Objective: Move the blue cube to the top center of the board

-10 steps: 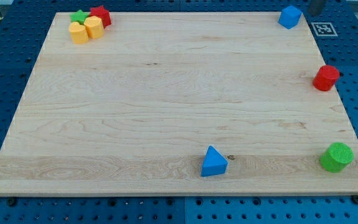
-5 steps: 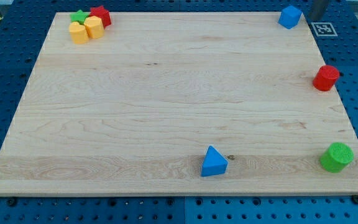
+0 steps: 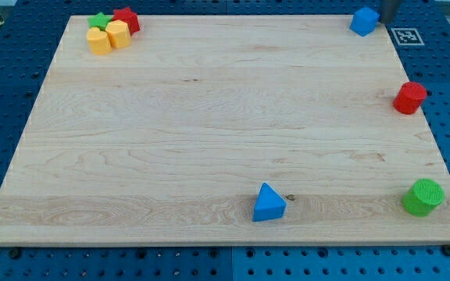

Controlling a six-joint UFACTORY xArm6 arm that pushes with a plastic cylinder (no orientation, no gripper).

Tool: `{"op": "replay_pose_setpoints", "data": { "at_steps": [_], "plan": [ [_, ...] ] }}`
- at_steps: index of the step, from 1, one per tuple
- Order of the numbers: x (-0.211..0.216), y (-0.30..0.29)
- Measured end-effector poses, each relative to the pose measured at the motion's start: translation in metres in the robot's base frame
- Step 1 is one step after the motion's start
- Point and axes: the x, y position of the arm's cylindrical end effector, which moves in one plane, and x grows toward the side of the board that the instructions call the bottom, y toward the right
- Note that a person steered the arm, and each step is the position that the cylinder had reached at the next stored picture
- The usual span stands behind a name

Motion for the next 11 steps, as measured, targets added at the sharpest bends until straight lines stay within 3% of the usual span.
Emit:
{"op": "replay_pose_setpoints", "data": {
  "at_steps": [5, 11],
  "plan": [
    [0.014, -0.035],
    [0.032, -0.035]
  ]
}}
